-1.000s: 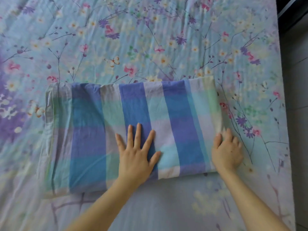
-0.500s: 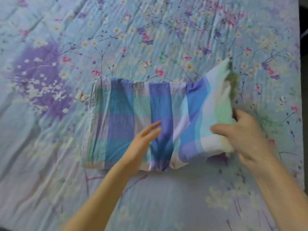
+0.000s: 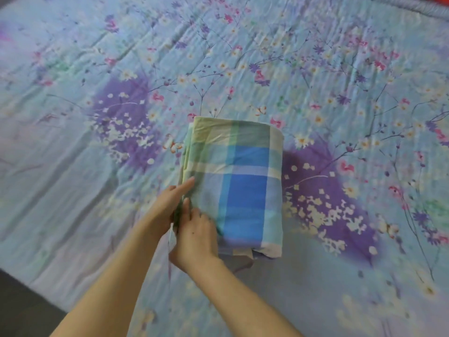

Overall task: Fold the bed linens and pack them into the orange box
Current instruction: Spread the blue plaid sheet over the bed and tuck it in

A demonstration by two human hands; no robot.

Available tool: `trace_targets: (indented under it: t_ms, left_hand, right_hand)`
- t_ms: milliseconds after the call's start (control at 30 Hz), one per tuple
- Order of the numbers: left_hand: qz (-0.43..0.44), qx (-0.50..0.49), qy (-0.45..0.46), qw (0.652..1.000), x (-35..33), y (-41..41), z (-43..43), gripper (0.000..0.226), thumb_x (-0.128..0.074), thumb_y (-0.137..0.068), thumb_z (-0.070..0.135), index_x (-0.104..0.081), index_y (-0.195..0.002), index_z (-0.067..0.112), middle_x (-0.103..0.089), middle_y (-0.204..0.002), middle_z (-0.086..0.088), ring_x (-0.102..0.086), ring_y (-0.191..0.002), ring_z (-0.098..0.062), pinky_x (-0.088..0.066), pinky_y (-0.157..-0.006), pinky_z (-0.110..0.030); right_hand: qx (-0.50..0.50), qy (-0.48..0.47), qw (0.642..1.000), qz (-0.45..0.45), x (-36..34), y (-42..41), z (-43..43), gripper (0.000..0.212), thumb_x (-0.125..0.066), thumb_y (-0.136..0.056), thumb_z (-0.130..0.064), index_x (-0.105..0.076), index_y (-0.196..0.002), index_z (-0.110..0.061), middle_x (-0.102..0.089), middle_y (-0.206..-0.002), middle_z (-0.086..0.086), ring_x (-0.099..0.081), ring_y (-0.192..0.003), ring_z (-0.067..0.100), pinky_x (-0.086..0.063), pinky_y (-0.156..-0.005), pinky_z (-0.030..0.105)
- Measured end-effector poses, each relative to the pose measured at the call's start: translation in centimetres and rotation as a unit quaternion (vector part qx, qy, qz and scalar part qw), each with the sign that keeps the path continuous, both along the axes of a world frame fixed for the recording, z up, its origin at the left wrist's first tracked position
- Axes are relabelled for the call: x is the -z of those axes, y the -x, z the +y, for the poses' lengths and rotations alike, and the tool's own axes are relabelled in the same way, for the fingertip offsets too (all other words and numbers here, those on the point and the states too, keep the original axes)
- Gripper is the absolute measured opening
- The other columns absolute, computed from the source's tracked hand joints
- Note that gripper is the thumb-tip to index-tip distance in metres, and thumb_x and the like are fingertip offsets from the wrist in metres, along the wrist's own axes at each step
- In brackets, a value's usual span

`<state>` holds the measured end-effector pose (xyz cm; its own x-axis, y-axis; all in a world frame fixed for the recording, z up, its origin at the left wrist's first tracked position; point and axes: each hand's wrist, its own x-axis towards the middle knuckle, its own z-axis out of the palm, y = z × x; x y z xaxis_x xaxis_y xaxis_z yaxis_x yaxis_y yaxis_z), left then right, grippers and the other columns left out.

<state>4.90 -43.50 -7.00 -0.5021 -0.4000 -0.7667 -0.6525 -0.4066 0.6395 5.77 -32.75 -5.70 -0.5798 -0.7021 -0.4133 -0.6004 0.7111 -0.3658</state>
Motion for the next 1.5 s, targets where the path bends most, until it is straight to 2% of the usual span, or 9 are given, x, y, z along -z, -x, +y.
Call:
trace_targets:
  t_ms: [133,300,500,667,800,933,1100,1333,1500]
  left_hand:
    - [-0.038,0.075,0.28,0.956,-0.1,0.3,2.9,0.028,-0.062,-0.088,0.028,-0.044,-0.095,0.007,-0.051,-0.076,-0.002,-0.056,-0.082,-0.03,-0.036,-0.061,-0.034]
    - [-0.044,0.082,0.441,0.892,1.5,-2.3,3.7,0.012,-0.036,-0.099,0.018,-0.038,-0.092,0.009,-0.051,-0.079,-0.015,-0.054,-0.081,-0.041,-0.03,-0.062,-0.038]
    - [-0.066,0.106,0.465,0.877,4.0,-2.2,3.2,0.025,-0.029,-0.1,0.025,-0.043,-0.093,0.005,-0.058,-0.094,-0.025,-0.053,-0.088,-0.039,-0.035,-0.068,-0.042]
    - [-0.104,0.026,0.341,0.934,4.1,-5.2,3.1,0.06,-0.036,-0.095,0.053,-0.041,-0.131,0.005,-0.054,-0.126,-0.019,-0.051,-0.116,-0.037,-0.04,-0.093,-0.041]
    - [-0.074,-0.147,0.118,0.979,2.8,-9.8,4.2,0.079,-0.057,-0.074,0.071,-0.049,-0.121,0.008,-0.059,-0.106,-0.012,-0.06,-0.094,-0.027,-0.047,-0.087,-0.036]
    - [-0.045,-0.252,-0.091,0.962,-0.2,-13.1,4.9,0.055,-0.053,-0.081,0.064,-0.058,-0.087,0.009,-0.065,-0.062,-0.009,-0.057,-0.068,-0.023,-0.048,-0.073,-0.034]
    - [-0.054,-0.298,-0.054,0.951,-0.2,-16.0,5.2,0.046,-0.064,-0.08,0.052,-0.06,-0.107,0.015,-0.065,-0.108,0.0,-0.061,-0.082,-0.014,-0.047,-0.074,-0.029]
    - [-0.058,-0.326,-0.011,0.944,0.7,-16.3,5.0,0.062,-0.073,-0.071,0.054,-0.061,-0.112,0.009,-0.067,-0.102,-0.005,-0.065,-0.085,-0.021,-0.051,-0.076,-0.032]
    - [-0.004,-0.298,0.019,0.954,-1.5,-17.5,4.6,0.035,-0.073,-0.078,0.038,-0.063,-0.1,0.014,-0.068,-0.09,0.001,-0.065,-0.08,-0.015,-0.049,-0.063,-0.025]
  right_hand:
    - [0.026,0.19,0.981,0.001,-0.7,1.4,4.2,0.027,-0.053,-0.076,-0.024,-0.062,-0.098,-0.011,-0.057,-0.093,0.009,-0.055,-0.085,0.03,-0.047,-0.073,0.038]
    - [0.224,0.146,0.927,0.263,1.8,5.9,10.4,0.044,-0.043,-0.089,-0.039,-0.062,-0.119,-0.013,-0.062,-0.108,0.01,-0.058,-0.09,0.031,-0.045,-0.075,0.039]
    - [0.431,0.177,0.881,-0.074,5.1,7.4,11.4,0.061,-0.049,-0.093,-0.045,-0.034,-0.143,-0.013,-0.048,-0.139,0.01,-0.048,-0.124,0.029,-0.041,-0.092,0.035]
    - [0.507,0.189,0.816,-0.201,4.0,8.1,12.1,0.048,-0.066,-0.08,-0.051,-0.057,-0.105,-0.012,-0.065,-0.101,0.003,-0.063,-0.096,0.023,-0.05,-0.084,0.036]
    - [0.574,0.163,0.77,-0.227,4.0,4.5,11.5,0.052,-0.074,-0.073,-0.048,-0.062,-0.101,-0.006,-0.068,-0.101,0.01,-0.066,-0.091,0.025,-0.054,-0.083,0.04]
    - [0.661,0.164,0.631,-0.371,3.2,-5.0,10.8,0.036,-0.077,-0.074,-0.033,-0.061,-0.092,-0.007,-0.068,-0.091,0.009,-0.066,-0.081,0.023,-0.055,-0.071,0.035]
    - [0.635,0.073,0.471,-0.608,0.3,-11.5,11.6,0.038,-0.069,-0.084,-0.016,-0.056,-0.114,0.003,-0.065,-0.102,0.021,-0.064,-0.091,0.034,-0.058,-0.067,0.041]
    - [0.654,0.163,0.669,-0.313,5.6,2.6,19.2,0.106,-0.091,-0.036,-0.058,-0.054,-0.124,-0.011,-0.065,-0.116,0.009,-0.063,-0.101,0.027,-0.053,-0.087,0.045]
    - [0.5,0.121,0.777,-0.363,0.1,4.4,17.6,0.043,-0.077,-0.076,-0.028,-0.065,-0.11,-0.005,-0.069,-0.085,0.007,-0.064,-0.075,0.021,-0.054,-0.067,0.032]
